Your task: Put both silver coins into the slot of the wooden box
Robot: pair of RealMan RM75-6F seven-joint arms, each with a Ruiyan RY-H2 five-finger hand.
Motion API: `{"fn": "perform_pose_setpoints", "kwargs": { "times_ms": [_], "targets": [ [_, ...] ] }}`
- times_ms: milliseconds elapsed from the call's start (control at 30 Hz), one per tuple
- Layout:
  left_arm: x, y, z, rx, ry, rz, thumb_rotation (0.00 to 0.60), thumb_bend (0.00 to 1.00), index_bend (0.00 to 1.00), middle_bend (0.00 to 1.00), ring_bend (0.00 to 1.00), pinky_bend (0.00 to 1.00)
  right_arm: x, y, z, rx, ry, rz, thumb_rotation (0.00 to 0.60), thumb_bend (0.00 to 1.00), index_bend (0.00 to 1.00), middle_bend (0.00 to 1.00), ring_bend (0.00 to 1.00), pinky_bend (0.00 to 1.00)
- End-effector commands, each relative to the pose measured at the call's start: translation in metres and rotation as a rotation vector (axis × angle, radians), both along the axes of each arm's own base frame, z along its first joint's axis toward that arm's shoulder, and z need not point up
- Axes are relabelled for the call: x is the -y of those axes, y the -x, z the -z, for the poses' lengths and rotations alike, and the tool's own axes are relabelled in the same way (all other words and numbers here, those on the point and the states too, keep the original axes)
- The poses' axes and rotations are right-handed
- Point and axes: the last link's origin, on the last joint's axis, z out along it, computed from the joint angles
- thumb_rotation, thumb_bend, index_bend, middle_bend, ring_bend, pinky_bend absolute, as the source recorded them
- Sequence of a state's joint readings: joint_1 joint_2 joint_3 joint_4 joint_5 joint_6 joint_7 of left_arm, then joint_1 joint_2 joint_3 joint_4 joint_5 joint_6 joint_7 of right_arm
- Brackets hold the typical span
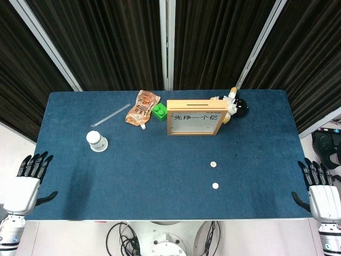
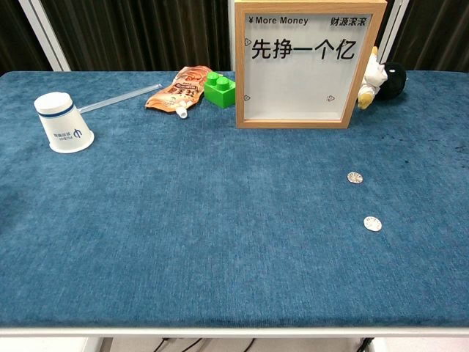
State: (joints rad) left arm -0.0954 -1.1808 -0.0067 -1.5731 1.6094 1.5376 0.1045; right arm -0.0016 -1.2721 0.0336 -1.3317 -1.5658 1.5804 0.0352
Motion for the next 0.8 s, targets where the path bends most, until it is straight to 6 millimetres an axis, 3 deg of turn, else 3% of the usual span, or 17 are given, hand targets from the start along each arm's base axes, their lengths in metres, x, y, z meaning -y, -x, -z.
{"fn": "perform_pose_setpoints", "kwargs": {
  "times_ms": [33, 367, 567, 800],
  "targets": [
    [0.000, -0.002, 0.001, -0.001, -0.003, 0.002, 0.600, 0.00, 0.03, 0.01, 0.00, 0.00, 0.001, 0.002, 0.001, 0.016, -0.014, 0.009, 0.600, 0.18, 0.00, 0.00, 0.00, 0.00],
    [0.000, -0.006, 0.004, 0.008, 0.008, 0.022, 0.600, 0.00, 0.03, 0.01, 0.00, 0.00, 0.003, -0.004, 0.006, 0.020, -0.051, -0.007, 0.600, 0.18, 0.00, 0.00, 0.00, 0.00],
    [0.000, -0.006, 0.004, 0.009, 0.008, 0.026, 0.600, 0.00, 0.03, 0.01, 0.00, 0.00, 0.013, -0.022, 0.019, 0.012, -0.116, -0.079, 0.600, 0.18, 0.00, 0.00, 0.00, 0.00],
    [-0.002, -0.007, 0.005, 0.013, 0.010, 0.028, 0.600, 0.00, 0.03, 0.01, 0.00, 0.00, 0.033, -0.052, 0.049, -0.014, -0.246, -0.183, 0.600, 0.18, 0.00, 0.00, 0.00, 0.00]
  ]
}}
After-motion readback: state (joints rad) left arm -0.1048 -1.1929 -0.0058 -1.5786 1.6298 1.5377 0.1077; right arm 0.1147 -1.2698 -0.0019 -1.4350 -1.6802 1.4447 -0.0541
